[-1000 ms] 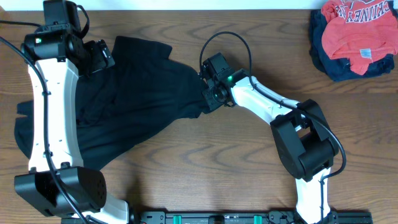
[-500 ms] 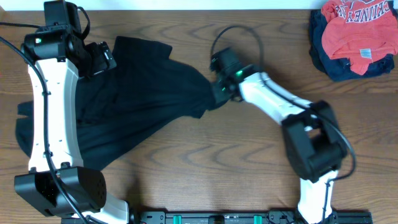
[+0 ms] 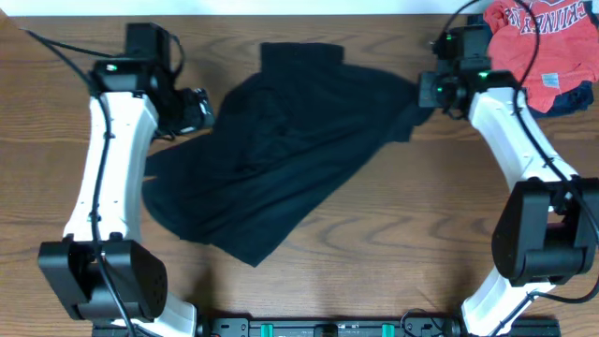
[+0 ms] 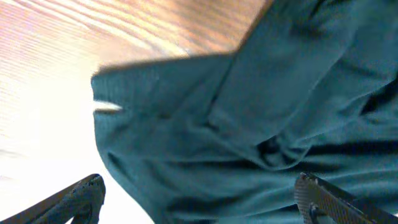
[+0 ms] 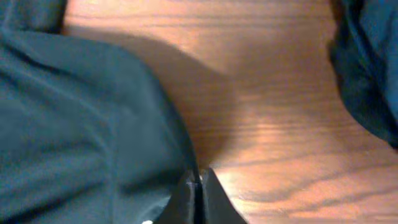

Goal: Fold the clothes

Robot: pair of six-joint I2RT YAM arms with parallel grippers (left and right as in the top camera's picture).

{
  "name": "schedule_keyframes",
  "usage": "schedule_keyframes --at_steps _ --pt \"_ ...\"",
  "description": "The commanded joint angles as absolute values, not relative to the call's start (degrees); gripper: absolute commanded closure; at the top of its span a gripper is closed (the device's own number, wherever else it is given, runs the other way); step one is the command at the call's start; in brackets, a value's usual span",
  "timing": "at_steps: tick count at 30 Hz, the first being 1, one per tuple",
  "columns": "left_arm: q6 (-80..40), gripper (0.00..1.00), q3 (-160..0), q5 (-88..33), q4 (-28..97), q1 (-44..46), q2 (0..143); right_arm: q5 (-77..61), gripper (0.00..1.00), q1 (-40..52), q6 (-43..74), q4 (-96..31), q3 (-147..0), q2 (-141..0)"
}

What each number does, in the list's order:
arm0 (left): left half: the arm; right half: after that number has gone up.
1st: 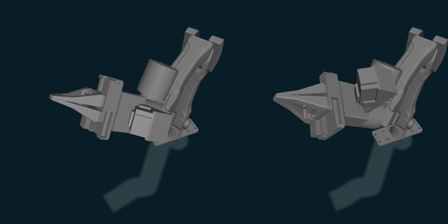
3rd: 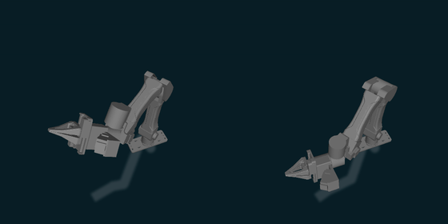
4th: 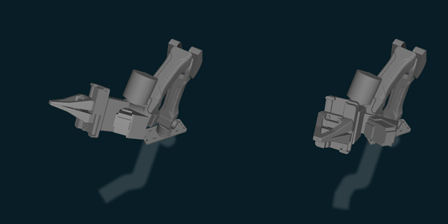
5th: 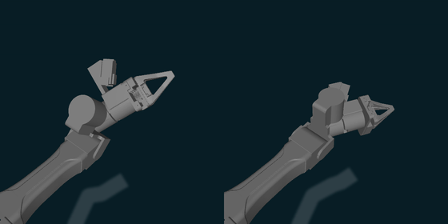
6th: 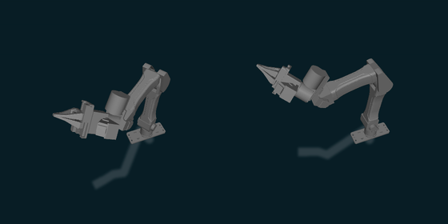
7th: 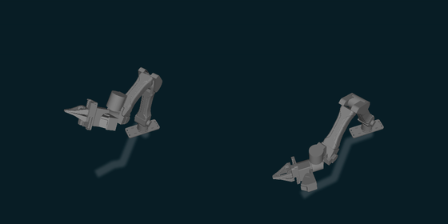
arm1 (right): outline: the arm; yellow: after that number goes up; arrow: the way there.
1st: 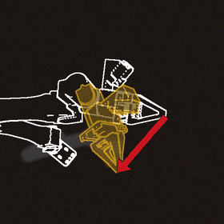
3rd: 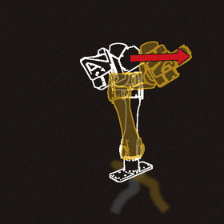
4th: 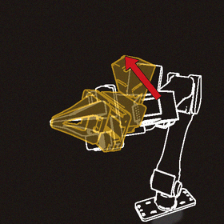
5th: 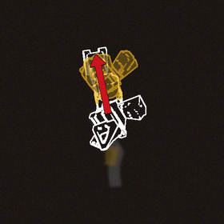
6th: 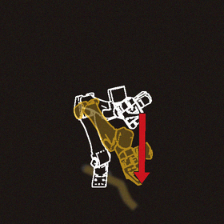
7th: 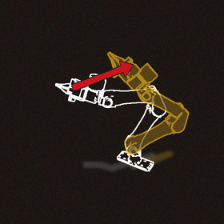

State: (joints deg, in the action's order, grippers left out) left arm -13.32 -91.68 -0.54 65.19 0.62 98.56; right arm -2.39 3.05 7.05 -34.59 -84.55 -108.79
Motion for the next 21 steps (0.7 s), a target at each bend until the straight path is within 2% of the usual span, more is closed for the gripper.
schedule_keyframes --at_steps 1,3,5,11,21 --pt "-10.96 0.02 -89.45 -0.91 65.12 3.36 98.50 -6.55 0.55 3.07 5.02 -35.48 -84.49 -108.62" --pt "-9.78 0.02 -89.14 -0.91 66.00 4.97 98.48 -7.62 0.32 3.14 5.02 -35.90 -84.49 -108.20" --pt "-8.97 0.03 -89.14 -0.89 67.59 7.01 98.45 -8.23 0.26 3.18 5.04 -36.27 -84.53 -107.46" --pt "-11.75 0.12 -88.62 -0.82 74.08 12.97 98.32 -8.40 0.23 3.16 4.67 -38.46 -84.53 -103.61" --pt "-21.89 0.12 -72.53 -0.86 68.01 21.43 87.44 -8.38 0.21 2.52 2.90 -39.44 -84.53 -101.71"
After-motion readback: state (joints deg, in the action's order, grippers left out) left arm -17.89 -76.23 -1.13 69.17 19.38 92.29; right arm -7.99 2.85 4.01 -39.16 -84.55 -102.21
